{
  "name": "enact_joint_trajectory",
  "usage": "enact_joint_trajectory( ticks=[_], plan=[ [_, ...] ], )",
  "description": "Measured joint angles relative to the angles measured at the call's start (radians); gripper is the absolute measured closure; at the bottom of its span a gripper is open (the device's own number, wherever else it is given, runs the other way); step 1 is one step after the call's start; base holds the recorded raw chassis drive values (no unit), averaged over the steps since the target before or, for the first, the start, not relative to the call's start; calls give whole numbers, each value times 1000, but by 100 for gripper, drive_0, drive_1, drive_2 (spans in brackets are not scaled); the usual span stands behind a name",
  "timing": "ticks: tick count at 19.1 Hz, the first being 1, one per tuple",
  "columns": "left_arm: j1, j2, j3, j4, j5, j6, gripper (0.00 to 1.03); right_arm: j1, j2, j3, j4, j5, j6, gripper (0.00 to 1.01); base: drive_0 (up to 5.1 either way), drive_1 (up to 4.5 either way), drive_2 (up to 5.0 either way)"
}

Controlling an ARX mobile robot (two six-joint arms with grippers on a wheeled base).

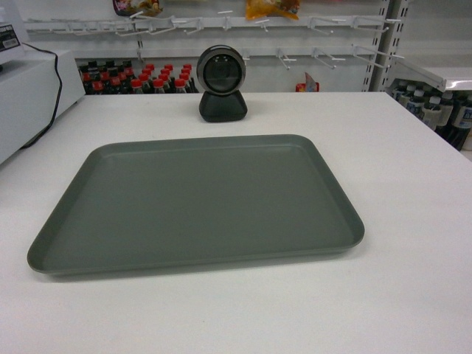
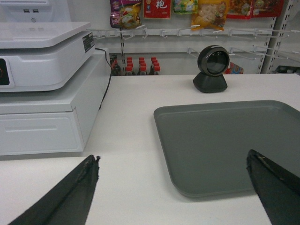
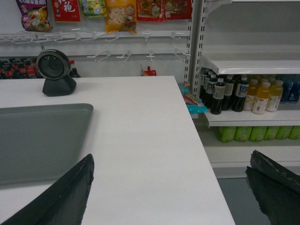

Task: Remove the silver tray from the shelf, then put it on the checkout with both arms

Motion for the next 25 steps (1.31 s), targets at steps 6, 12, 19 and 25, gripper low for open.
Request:
enact_joint_trajectory(
  ticks=[6, 12, 19, 25],
  plan=[
    [0, 0, 0, 0, 0, 1, 5, 0, 0, 0, 0, 0, 0, 3, 0, 0, 0],
    [0, 0, 0, 0, 0, 1, 5, 0, 0, 0, 0, 0, 0, 3, 1, -36, 38],
    [0, 0, 0, 2, 0, 1, 5, 0, 0, 0, 1, 0, 0, 3, 5, -412, 421],
    [0, 0, 0, -1, 0, 1, 5, 0, 0, 0, -2, 0, 0, 3, 5, -411, 422]
  ],
)
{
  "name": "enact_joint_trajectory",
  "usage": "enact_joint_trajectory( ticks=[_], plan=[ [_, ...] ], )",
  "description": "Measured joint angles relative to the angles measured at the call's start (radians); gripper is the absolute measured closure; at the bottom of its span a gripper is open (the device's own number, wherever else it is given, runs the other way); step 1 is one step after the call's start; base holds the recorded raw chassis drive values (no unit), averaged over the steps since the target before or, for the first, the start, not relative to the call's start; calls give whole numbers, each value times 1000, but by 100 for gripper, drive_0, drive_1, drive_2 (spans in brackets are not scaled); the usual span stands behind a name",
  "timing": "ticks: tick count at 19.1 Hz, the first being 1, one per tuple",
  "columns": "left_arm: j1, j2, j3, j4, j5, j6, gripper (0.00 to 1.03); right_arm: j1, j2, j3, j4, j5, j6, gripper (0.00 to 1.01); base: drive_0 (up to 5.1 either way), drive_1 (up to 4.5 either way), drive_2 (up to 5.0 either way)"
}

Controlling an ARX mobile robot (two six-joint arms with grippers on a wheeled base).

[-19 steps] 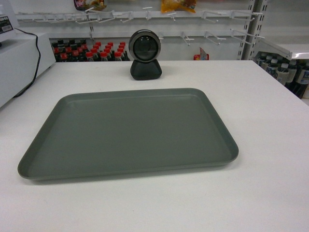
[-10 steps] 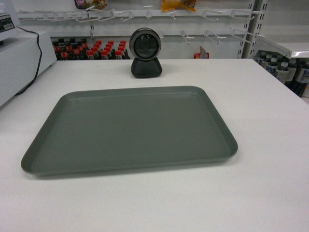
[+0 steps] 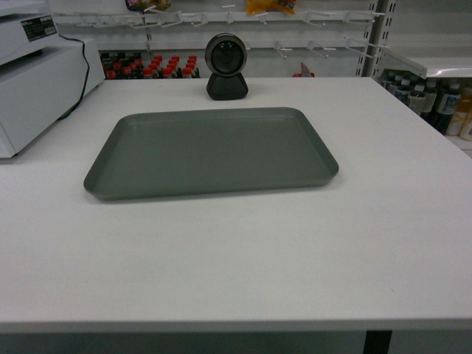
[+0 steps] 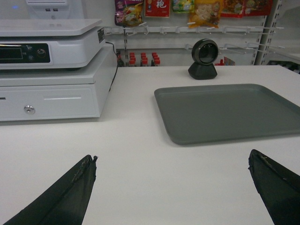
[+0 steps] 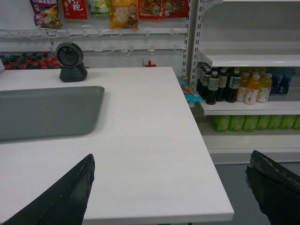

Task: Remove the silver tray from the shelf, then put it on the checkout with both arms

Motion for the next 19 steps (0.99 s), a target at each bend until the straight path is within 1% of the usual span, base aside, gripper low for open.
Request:
enact_joint_trajectory(
  ticks=[12, 13, 19],
  plan=[
    [0, 0, 0, 0, 0, 0, 5, 0, 0, 0, 3, 0, 0, 3, -3, -419, 414],
    [0, 0, 0, 0, 0, 0, 5, 0, 0, 0, -2, 0, 0, 3, 0, -214, 214],
    [0, 0, 0, 2, 0, 0, 5, 0, 0, 0, 2, 0, 0, 3, 0, 0, 0]
  ],
)
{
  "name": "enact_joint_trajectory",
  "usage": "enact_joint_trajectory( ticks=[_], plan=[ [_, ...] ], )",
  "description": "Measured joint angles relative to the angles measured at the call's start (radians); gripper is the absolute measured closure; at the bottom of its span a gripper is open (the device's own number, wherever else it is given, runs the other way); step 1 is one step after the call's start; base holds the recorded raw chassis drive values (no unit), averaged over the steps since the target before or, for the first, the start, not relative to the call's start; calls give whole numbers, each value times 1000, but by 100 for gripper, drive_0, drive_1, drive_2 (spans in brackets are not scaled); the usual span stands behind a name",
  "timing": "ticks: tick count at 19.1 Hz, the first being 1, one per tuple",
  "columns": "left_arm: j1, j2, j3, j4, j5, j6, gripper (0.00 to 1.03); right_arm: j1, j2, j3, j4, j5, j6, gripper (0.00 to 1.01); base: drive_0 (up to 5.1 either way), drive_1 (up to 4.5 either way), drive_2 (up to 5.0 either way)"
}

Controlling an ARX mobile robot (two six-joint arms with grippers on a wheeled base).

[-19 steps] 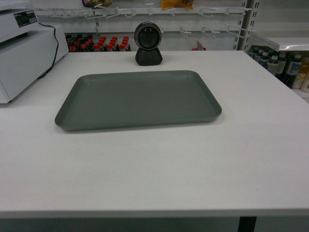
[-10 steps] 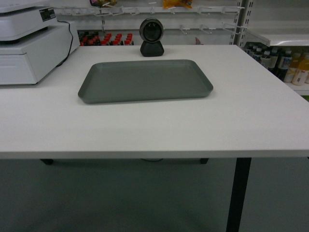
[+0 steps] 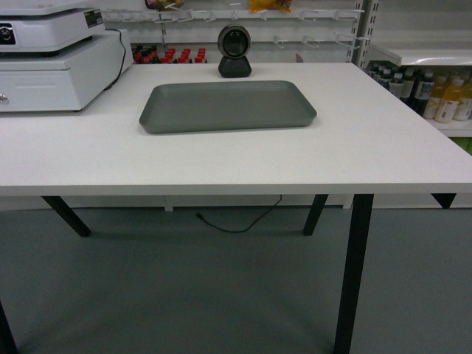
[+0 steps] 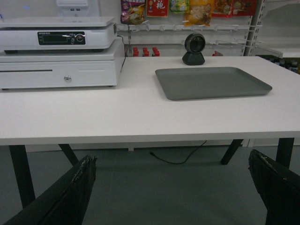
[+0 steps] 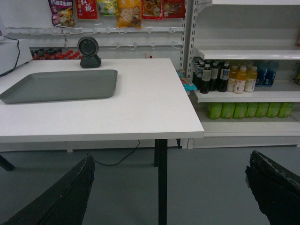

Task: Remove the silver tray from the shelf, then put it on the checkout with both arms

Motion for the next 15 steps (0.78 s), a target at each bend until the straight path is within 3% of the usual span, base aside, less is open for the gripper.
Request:
enact_joint_trajectory(
  ticks=[15],
  plan=[
    [0, 0, 0, 0, 0, 0, 5, 0, 0, 0, 0, 0, -1, 3, 0, 0, 0]
  ],
)
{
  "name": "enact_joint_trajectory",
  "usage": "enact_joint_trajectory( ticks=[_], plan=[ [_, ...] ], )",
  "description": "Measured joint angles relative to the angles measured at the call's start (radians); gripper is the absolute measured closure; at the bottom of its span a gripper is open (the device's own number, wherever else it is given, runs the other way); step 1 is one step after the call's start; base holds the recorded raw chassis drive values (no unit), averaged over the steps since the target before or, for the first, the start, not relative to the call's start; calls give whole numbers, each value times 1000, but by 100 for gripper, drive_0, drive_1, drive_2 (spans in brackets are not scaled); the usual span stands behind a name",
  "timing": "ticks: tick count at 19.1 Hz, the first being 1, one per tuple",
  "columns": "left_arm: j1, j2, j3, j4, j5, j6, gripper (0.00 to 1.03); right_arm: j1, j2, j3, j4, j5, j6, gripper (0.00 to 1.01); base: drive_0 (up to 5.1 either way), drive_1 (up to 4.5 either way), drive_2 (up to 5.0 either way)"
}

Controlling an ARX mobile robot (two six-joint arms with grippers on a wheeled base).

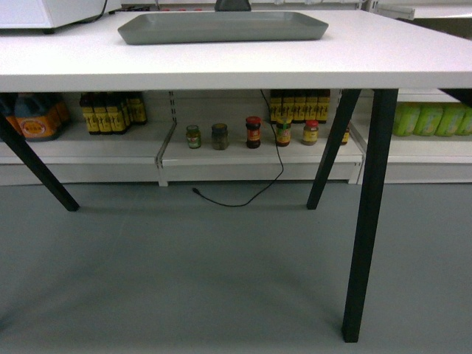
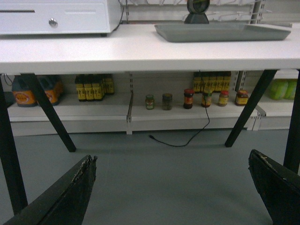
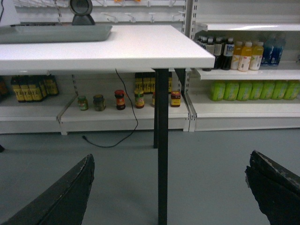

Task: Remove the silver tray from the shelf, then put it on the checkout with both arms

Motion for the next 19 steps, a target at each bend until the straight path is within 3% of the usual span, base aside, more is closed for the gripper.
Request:
enact_joint_trajectory(
  ticks=[19],
  plan=[
    [0, 0, 0, -1, 0, 3, 5, 0, 0, 0, -2, 0, -2, 3, 0, 0, 0]
  ],
)
